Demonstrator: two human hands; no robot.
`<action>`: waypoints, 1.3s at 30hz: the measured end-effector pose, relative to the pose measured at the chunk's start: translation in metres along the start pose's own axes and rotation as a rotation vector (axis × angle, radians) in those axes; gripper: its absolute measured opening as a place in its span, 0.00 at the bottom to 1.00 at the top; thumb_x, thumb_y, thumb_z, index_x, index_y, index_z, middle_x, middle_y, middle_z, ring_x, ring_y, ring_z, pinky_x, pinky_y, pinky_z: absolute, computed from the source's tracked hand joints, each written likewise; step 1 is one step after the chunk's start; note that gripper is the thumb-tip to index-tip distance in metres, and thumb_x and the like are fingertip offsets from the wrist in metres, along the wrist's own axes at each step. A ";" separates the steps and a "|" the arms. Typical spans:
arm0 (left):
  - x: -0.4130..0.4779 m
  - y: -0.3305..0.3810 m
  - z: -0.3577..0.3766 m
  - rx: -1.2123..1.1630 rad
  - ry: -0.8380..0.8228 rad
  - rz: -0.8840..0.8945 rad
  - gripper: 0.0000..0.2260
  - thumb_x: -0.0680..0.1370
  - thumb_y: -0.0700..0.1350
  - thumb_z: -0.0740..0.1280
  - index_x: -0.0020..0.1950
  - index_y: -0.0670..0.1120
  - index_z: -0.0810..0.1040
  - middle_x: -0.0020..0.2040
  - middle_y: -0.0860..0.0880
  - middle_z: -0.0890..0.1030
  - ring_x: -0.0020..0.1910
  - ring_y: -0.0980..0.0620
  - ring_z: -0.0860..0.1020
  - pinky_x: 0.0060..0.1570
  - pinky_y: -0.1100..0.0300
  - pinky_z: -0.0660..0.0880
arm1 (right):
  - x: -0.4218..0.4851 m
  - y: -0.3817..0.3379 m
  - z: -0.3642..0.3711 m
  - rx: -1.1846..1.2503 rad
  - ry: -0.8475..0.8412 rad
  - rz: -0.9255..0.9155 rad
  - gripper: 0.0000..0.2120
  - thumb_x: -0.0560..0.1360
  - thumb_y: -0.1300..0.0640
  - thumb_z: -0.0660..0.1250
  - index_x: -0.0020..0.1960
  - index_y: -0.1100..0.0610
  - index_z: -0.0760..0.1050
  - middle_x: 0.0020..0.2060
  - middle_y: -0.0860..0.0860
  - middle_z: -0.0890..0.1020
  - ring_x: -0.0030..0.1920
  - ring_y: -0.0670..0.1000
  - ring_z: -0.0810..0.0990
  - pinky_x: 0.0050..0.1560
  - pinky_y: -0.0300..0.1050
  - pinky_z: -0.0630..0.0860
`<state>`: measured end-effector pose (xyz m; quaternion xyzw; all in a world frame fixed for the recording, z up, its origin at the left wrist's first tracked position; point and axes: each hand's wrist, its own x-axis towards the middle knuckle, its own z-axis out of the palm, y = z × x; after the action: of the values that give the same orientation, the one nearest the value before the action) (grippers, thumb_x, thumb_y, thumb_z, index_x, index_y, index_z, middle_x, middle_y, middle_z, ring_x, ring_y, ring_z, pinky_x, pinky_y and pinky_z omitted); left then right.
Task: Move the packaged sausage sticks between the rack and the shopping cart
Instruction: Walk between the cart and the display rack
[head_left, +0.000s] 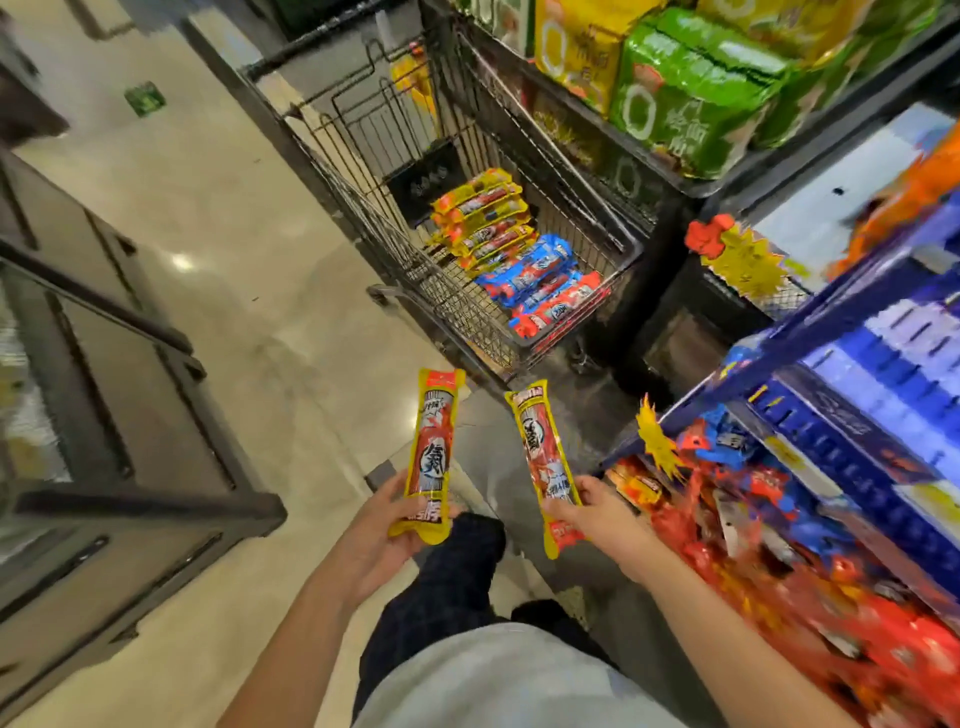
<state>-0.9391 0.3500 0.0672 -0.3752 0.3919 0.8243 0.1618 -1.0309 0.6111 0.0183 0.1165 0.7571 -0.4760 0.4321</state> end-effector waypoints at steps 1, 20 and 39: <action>-0.001 0.005 -0.008 -0.044 0.012 0.006 0.22 0.70 0.32 0.68 0.64 0.41 0.72 0.49 0.37 0.80 0.43 0.41 0.82 0.40 0.52 0.82 | 0.010 -0.011 0.009 -0.040 -0.022 -0.020 0.21 0.64 0.41 0.74 0.54 0.49 0.78 0.44 0.49 0.85 0.44 0.50 0.85 0.50 0.55 0.82; 0.108 0.173 -0.114 0.293 0.340 -0.005 0.13 0.78 0.50 0.68 0.59 0.45 0.76 0.43 0.44 0.84 0.31 0.52 0.78 0.30 0.59 0.73 | 0.142 -0.175 0.121 -0.077 0.066 -0.034 0.04 0.74 0.56 0.72 0.45 0.55 0.78 0.31 0.51 0.81 0.26 0.45 0.76 0.29 0.42 0.72; 0.285 0.442 -0.092 0.807 0.154 0.082 0.13 0.76 0.47 0.71 0.52 0.40 0.75 0.40 0.40 0.82 0.30 0.48 0.79 0.27 0.57 0.74 | 0.322 -0.377 0.155 0.266 0.125 0.044 0.08 0.73 0.50 0.72 0.50 0.51 0.79 0.41 0.53 0.85 0.44 0.58 0.84 0.45 0.62 0.80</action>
<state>-1.3313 -0.0112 0.0487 -0.3262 0.7092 0.5800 0.2331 -1.3613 0.2125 -0.0214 0.2188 0.7101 -0.5542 0.3753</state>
